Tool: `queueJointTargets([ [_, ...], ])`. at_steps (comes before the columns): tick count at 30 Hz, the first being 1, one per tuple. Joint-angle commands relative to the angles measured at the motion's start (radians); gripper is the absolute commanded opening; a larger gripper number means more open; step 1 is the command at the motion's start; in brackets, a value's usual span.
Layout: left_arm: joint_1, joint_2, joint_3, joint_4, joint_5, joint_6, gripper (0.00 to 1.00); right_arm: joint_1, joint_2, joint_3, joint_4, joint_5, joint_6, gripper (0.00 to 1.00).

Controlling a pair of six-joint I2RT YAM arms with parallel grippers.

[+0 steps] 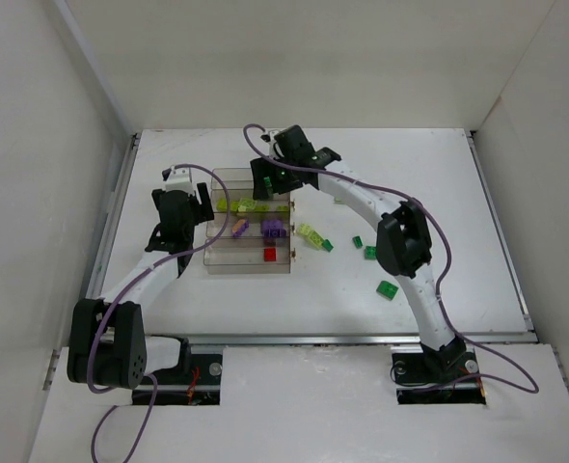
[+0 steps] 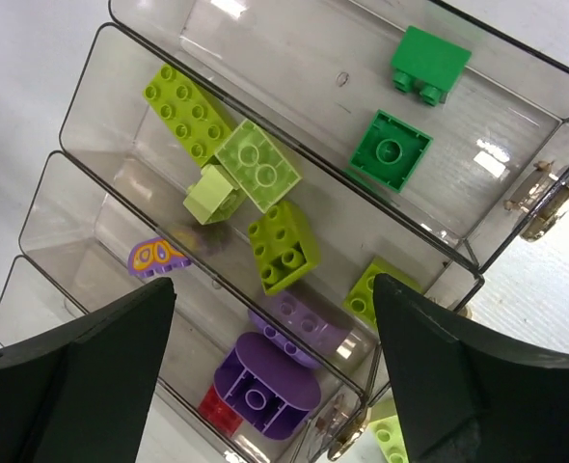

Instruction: Sort the legos into containers by color

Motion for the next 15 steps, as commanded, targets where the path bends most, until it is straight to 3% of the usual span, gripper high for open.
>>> queueJointTargets([
  [1,0.001,-0.02,-0.005,0.038,-0.002,-0.004,0.71,0.0,-0.041,0.018,0.039,-0.018,-0.007,0.89],
  [7,0.001,-0.02,-0.005,0.038,-0.002,-0.004,0.71,-0.021,-0.148,-0.008,0.039,0.052,-0.007,0.91],
  [15,0.001,-0.02,-0.005,0.038,0.017,-0.004,0.71,-0.233,-0.387,-0.414,0.012,0.279,0.177,0.91],
])
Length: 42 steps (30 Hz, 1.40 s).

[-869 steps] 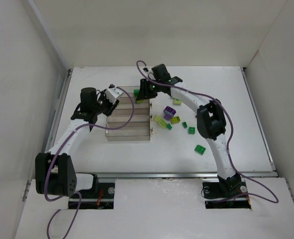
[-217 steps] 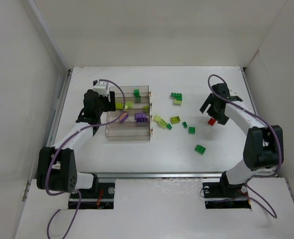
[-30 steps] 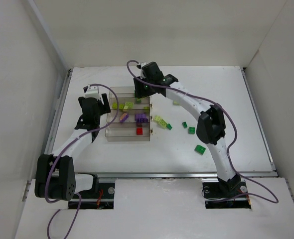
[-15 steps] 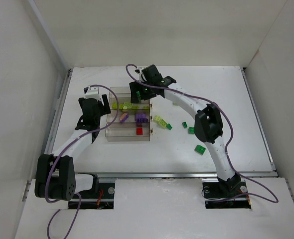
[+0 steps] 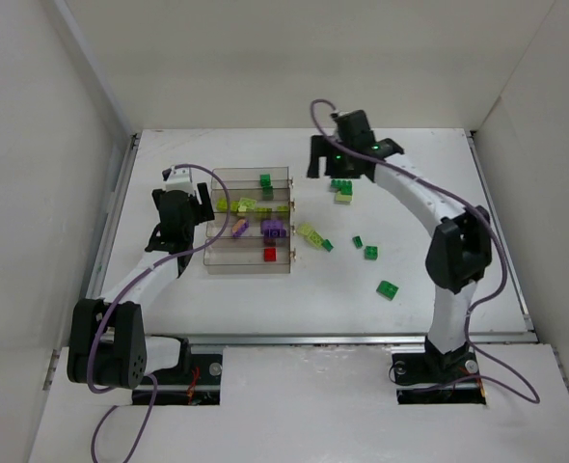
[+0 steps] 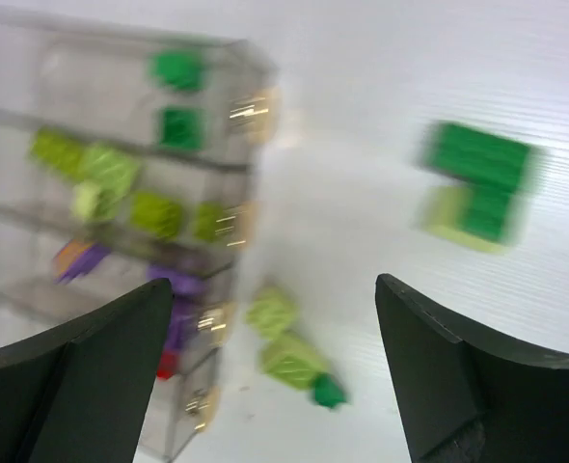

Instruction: Sort the legos into containers by color

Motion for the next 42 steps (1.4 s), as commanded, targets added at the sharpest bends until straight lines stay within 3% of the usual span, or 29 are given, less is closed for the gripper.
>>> queueJointTargets([
  [1,0.001,-0.02,-0.005,0.038,0.013,-0.004,0.71,-0.119,-0.051,-0.105,-0.009,0.155,0.086,0.91],
  [5,0.001,-0.02,0.004,0.038,0.022,-0.004,0.71,-0.17,-0.009,-0.136,-0.036,0.223,0.057,0.93],
  [12,0.001,-0.02,0.013,0.027,0.032,0.005,0.71,-0.17,0.147,0.019,-0.075,0.223,-0.045,0.95],
  [30,0.001,-0.02,0.013,0.018,0.041,0.005,0.71,-0.179,0.319,0.149,-0.072,0.183,-0.065,0.83],
  [35,0.001,-0.02,0.013,0.018,0.041,0.005,0.71,-0.179,0.342,0.172,-0.072,0.183,-0.065,0.57],
  [36,0.001,-0.02,0.013,0.018,0.041,0.005,0.71,-0.179,0.342,0.172,-0.072,0.183,-0.065,0.42],
  [40,0.001,-0.029,0.013,0.018,0.056,0.005,0.71,-0.179,0.318,0.159,-0.063,0.171,-0.065,0.12],
  [42,0.001,-0.029,0.013,0.018,0.085,0.015,0.71,-0.179,0.281,0.128,-0.053,0.16,-0.065,0.03],
])
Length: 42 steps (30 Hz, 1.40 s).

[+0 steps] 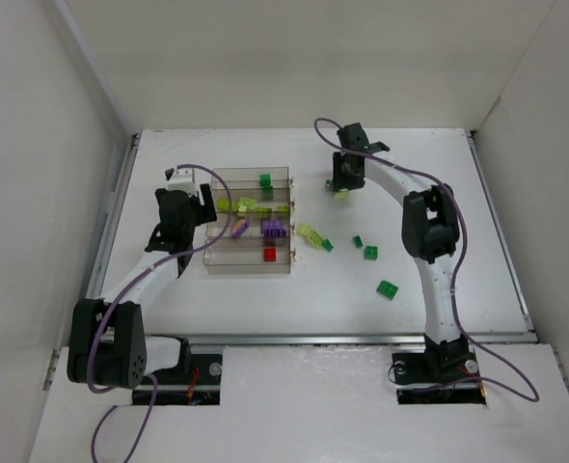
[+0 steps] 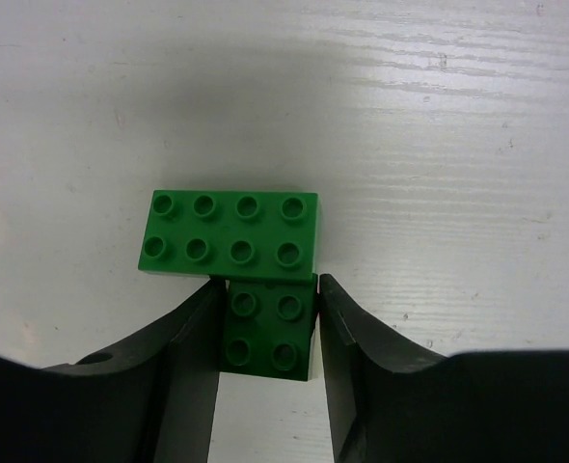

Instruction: Sort the legos into containers by color

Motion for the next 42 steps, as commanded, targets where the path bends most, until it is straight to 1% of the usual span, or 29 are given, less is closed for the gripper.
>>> queueJointTargets([
  [1,0.001,-0.029,0.013,0.022,0.065,0.022,0.71,-0.003,-0.069,-0.031,0.032,-0.019,-0.001,0.0],
  [2,0.001,-0.029,0.013,0.022,0.083,0.023,0.71,-0.003,-0.089,-0.046,0.041,-0.032,-0.001,0.0],
  [6,0.001,-0.029,0.032,0.032,0.216,0.101,0.71,-0.003,-0.201,-0.141,0.091,-0.088,-0.001,0.0],
  [7,0.001,-0.017,0.032,0.032,0.252,0.139,0.71,-0.003,-0.25,-0.156,0.115,-0.103,-0.001,0.0],
  [8,0.001,-0.017,0.042,0.032,0.322,0.157,0.71,-0.003,-0.276,-0.172,0.13,-0.12,0.008,0.0],
  [10,0.001,-0.006,0.055,0.051,0.387,0.19,0.71,-0.003,-0.33,-0.227,0.167,-0.164,0.029,0.0],
  [11,0.001,0.004,0.069,0.051,0.449,0.211,0.71,-0.003,-0.382,-0.245,0.21,-0.181,0.058,0.0],
  [12,0.001,0.004,0.078,0.067,0.483,0.22,0.71,-0.003,-0.405,-0.262,0.23,-0.21,0.074,0.0],
  [14,0.001,0.026,0.107,0.09,0.558,0.233,0.71,0.019,-0.46,-0.301,0.29,-0.241,0.122,0.0],
  [15,0.001,0.026,0.116,0.099,0.647,0.233,0.71,0.028,-0.474,-0.301,0.308,-0.259,0.136,0.0],
  [17,0.001,0.05,0.15,0.125,0.733,0.242,0.71,0.069,-0.484,-0.311,0.333,-0.284,0.149,0.0],
  [18,-0.029,0.051,0.165,0.125,0.808,0.259,0.71,0.086,-0.499,-0.298,0.345,-0.284,0.158,0.0],
  [21,-0.06,0.093,0.231,0.134,0.911,0.28,0.71,0.148,-0.517,-0.261,0.373,-0.284,0.19,0.0],
  [22,-0.09,0.103,0.248,0.134,0.939,0.28,0.73,0.157,-0.517,-0.261,0.382,-0.284,0.199,0.0],
  [24,-0.12,0.118,0.292,0.134,0.948,0.302,0.73,0.168,-0.517,-0.248,0.397,-0.293,0.222,0.0],
  [25,-0.144,0.129,0.303,0.134,0.948,0.314,0.74,0.168,-0.527,-0.248,0.42,-0.302,0.247,0.0],
  [27,-0.154,0.139,0.323,0.154,0.948,0.314,0.76,0.168,-0.527,-0.248,0.43,-0.321,0.247,0.0],
  [31,-0.189,0.164,0.323,0.174,0.948,0.305,0.77,0.178,-0.527,-0.248,0.43,-0.371,0.256,0.0],
  [36,-0.209,0.175,0.323,0.225,0.848,0.222,0.77,0.211,-0.517,-0.258,0.439,-0.392,0.265,0.0],
  [42,-0.218,0.184,0.323,0.312,0.824,0.101,0.77,0.231,-0.527,-0.258,0.439,-0.372,0.265,0.0],
])
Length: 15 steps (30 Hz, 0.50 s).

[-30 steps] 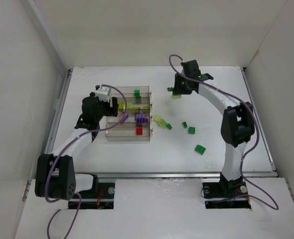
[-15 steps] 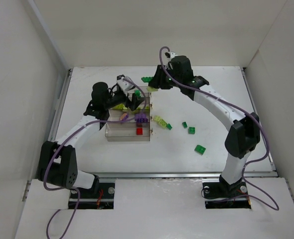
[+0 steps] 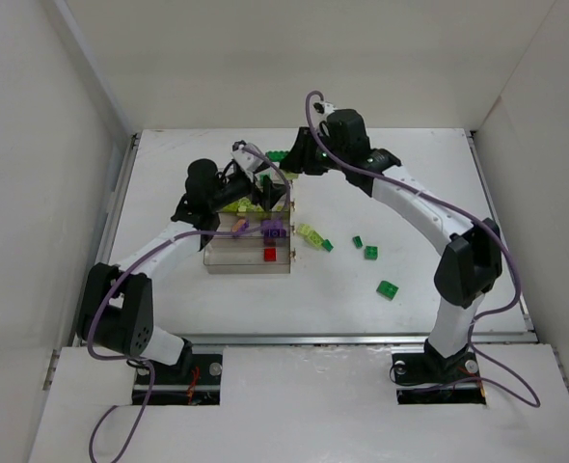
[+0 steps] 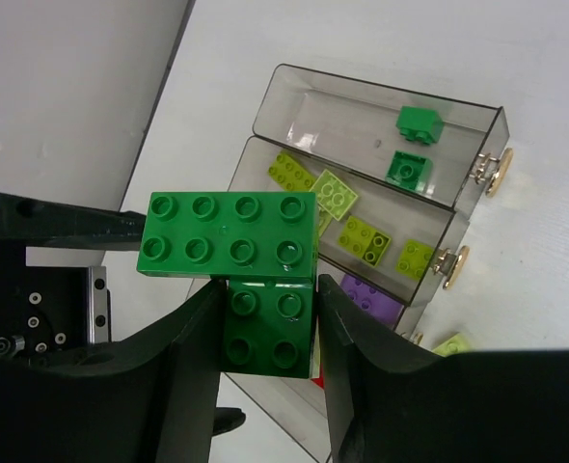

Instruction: Sort the legos into containers by color

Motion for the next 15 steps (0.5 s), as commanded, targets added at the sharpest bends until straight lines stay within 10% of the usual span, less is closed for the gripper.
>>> queueJointTargets([
  [1,-0.011,-0.008,0.044,0.115,-0.01,-0.103,0.77,0.017,-0.025,0.029,0.07,-0.011,0.012,0.0],
  [8,-0.02,-0.008,0.044,0.135,0.0,-0.151,0.66,0.017,-0.016,0.038,0.07,-0.02,0.012,0.0],
  [15,-0.02,0.001,0.035,0.155,-0.048,-0.189,0.19,0.026,0.002,0.058,0.061,-0.041,-0.008,0.0],
])
